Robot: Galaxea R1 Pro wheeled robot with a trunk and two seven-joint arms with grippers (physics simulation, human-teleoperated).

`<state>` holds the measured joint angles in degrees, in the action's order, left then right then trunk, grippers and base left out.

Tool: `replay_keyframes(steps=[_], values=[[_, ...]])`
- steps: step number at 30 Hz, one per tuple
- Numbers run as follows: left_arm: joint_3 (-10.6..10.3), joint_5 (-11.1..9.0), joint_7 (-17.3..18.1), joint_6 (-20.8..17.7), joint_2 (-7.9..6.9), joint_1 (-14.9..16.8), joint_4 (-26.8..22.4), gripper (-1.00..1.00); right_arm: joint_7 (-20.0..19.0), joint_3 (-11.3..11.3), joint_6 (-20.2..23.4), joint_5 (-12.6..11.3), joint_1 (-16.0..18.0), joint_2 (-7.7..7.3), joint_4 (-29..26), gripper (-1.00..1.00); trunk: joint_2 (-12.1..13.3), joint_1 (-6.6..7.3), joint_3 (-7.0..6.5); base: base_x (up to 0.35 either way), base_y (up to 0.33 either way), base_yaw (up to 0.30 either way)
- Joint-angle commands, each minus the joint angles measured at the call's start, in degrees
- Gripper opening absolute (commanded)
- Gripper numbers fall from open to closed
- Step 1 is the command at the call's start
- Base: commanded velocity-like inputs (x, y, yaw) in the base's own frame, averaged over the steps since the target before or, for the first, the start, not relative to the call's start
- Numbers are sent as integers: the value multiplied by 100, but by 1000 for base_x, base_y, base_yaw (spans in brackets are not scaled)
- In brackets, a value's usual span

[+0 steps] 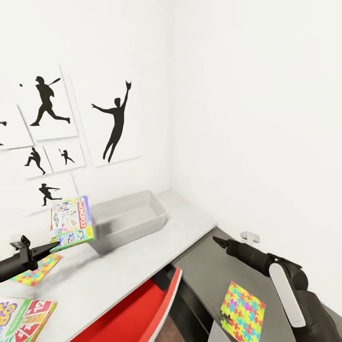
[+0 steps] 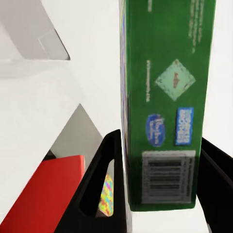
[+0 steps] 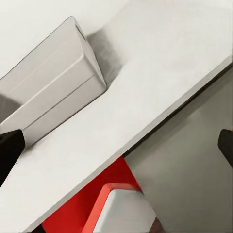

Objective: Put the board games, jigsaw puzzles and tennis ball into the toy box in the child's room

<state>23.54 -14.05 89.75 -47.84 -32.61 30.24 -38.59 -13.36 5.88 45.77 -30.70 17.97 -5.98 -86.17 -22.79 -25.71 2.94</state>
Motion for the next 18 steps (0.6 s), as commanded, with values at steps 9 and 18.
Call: replay_keyframes(steps=[9, 18], values=[[1, 8, 25, -59, 5, 8, 2, -100, -35, 8, 28, 18, 4, 0, 0, 100, -13, -7, 13, 270, -2, 184], [1, 7, 25, -59, 9, 8, 2, -100, -35, 15, 24, -4, 4, 0, 19, 100, -13, -7, 13, 37, 0, 240]])
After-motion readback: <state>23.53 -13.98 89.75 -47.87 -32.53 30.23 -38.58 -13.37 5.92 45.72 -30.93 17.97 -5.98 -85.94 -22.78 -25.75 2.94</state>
